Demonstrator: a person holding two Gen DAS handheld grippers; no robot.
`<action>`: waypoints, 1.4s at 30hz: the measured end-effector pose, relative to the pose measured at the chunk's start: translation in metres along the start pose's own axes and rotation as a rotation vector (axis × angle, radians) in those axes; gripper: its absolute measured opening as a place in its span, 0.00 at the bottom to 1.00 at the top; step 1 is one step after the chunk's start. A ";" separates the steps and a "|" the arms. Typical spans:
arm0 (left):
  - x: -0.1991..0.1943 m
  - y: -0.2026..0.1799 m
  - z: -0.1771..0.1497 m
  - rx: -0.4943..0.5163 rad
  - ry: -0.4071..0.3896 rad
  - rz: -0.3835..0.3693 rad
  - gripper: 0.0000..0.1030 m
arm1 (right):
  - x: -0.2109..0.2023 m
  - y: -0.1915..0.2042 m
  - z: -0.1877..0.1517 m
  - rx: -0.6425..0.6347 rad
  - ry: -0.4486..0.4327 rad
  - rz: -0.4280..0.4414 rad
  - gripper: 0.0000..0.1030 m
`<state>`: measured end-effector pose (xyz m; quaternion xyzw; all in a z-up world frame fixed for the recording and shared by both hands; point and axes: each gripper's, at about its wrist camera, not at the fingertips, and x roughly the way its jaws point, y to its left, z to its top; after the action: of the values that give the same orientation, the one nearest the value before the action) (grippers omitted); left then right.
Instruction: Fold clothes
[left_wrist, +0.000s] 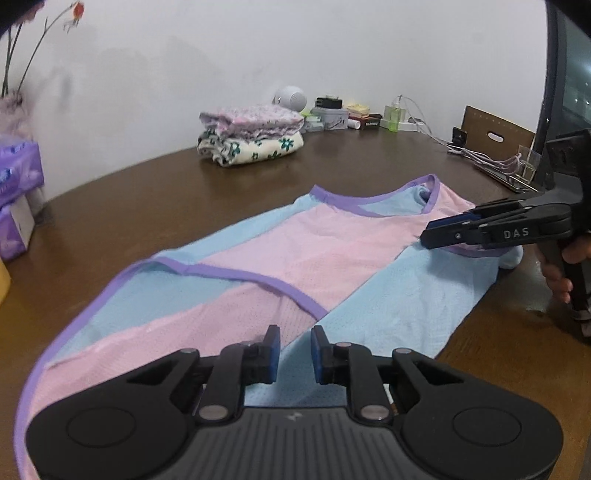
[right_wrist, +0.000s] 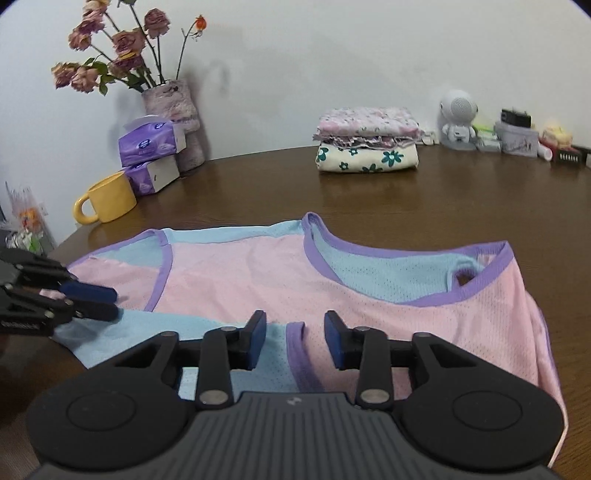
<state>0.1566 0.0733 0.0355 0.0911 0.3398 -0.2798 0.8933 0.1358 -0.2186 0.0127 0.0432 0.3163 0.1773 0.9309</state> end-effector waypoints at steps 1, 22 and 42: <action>0.000 0.001 -0.001 -0.002 -0.003 -0.002 0.15 | 0.001 0.000 -0.001 0.004 0.002 0.003 0.15; -0.006 0.001 -0.014 -0.027 -0.065 0.040 0.15 | -0.005 -0.012 -0.012 0.105 -0.062 -0.006 0.19; -0.013 -0.002 -0.016 -0.224 -0.150 0.082 0.15 | 0.004 0.010 -0.011 0.034 -0.038 -0.046 0.10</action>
<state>0.1383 0.0828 0.0326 -0.0166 0.2969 -0.2093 0.9315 0.1293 -0.2080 0.0035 0.0552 0.3025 0.1494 0.9397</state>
